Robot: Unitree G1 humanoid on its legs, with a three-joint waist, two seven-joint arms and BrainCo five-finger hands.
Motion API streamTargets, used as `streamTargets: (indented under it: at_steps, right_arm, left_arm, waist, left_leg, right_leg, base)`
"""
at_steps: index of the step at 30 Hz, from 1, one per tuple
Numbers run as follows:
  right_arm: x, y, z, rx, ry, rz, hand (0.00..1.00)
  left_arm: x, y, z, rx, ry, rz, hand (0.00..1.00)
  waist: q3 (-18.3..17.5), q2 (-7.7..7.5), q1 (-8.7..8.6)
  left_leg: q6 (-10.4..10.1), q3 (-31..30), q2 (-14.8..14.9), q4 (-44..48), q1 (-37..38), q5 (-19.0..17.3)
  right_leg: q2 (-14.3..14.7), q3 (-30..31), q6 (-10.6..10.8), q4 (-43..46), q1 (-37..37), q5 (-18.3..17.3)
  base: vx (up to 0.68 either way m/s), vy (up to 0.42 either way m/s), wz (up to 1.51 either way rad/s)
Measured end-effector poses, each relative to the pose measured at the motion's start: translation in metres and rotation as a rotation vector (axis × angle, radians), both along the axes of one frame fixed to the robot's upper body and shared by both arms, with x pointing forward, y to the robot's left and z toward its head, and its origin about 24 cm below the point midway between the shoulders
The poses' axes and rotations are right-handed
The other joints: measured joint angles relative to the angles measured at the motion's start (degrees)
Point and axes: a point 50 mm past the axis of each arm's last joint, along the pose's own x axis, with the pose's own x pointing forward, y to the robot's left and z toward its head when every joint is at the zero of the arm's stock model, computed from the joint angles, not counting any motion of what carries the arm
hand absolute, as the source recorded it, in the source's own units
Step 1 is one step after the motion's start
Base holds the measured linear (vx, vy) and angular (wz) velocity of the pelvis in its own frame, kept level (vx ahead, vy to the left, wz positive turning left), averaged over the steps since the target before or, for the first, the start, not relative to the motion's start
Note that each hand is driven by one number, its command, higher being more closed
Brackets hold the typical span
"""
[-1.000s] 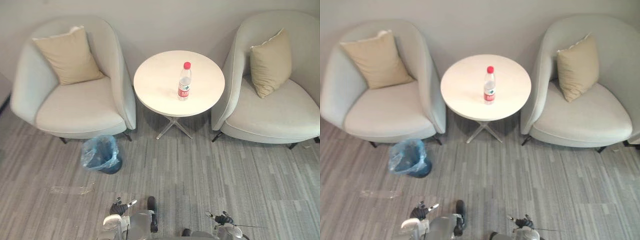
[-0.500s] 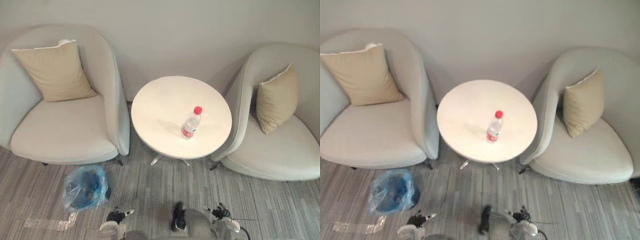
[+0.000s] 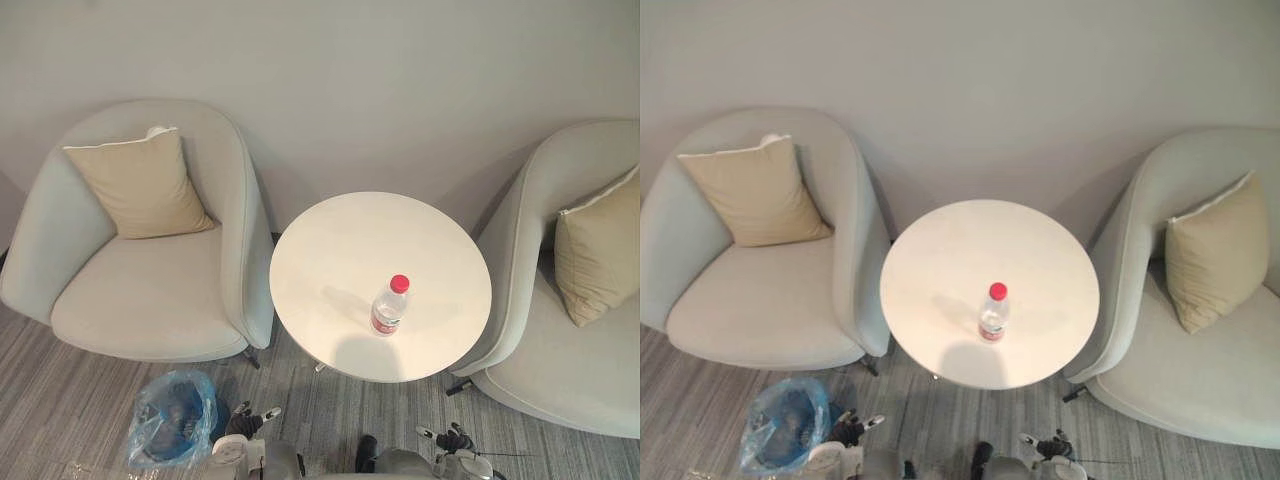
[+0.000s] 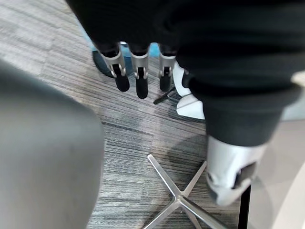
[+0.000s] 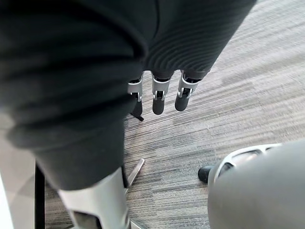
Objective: Gather rubbish on tea table into small bin, then transfer packed bag to large trash can.
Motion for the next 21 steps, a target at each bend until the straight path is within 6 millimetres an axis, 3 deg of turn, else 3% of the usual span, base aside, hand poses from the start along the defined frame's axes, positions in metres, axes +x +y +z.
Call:
streamTargets:
  at_steps: [3,5,14,21]
  right_arm:
    - [-0.003,0.009,-0.002,0.019,0.01,0.002,0.0]
    - [-0.004,0.01,-0.003,0.016,0.017,0.012,0.0]
    - [0.001,0.014,0.001,-0.021,-0.013,0.064,0.0]
    - [0.022,0.005,0.03,-0.195,-0.192,0.17,0.0]
  left_arm:
    - [0.0,0.006,0.0,0.021,0.01,-0.012,0.0]
    - [-0.001,0.007,-0.001,0.028,0.021,-0.025,0.0]
    - [-0.004,0.005,-0.002,0.058,0.05,-0.099,0.0]
    - [-0.004,0.002,-0.003,0.096,0.06,-0.165,0.0]
  waist:
    - [-0.8,-1.97,-0.18]
    - [-1.0,-2.35,-0.15]
    - [-1.4,-2.44,-0.11]
    - [-1.7,-2.49,-1.18]
  left_leg:
    - [0.4,0.7,-1.6,-1.1,0.9,0.3]
    - [0.6,0.7,-2.6,-2.0,2.4,0.4]
    - [1.3,0.6,-3.8,-4.2,4.9,0.8]
    - [1.8,-0.2,-3.4,-6.1,6.4,1.2]
  right_leg:
    - [-1.1,0.5,0.5,-1.9,1.1,0.8]
    - [-1.5,0.9,1.0,-3.8,2.9,1.2]
    - [-1.5,3.6,1.3,-8.5,5.6,2.4]
    - [-0.5,5.7,0.9,-12.1,7.0,4.5]
  base:
    - [0.23,0.135,-0.1]
    - [0.18,0.089,-0.02]
    - [0.09,0.018,-0.15]
    - [0.0,-0.031,-0.16]
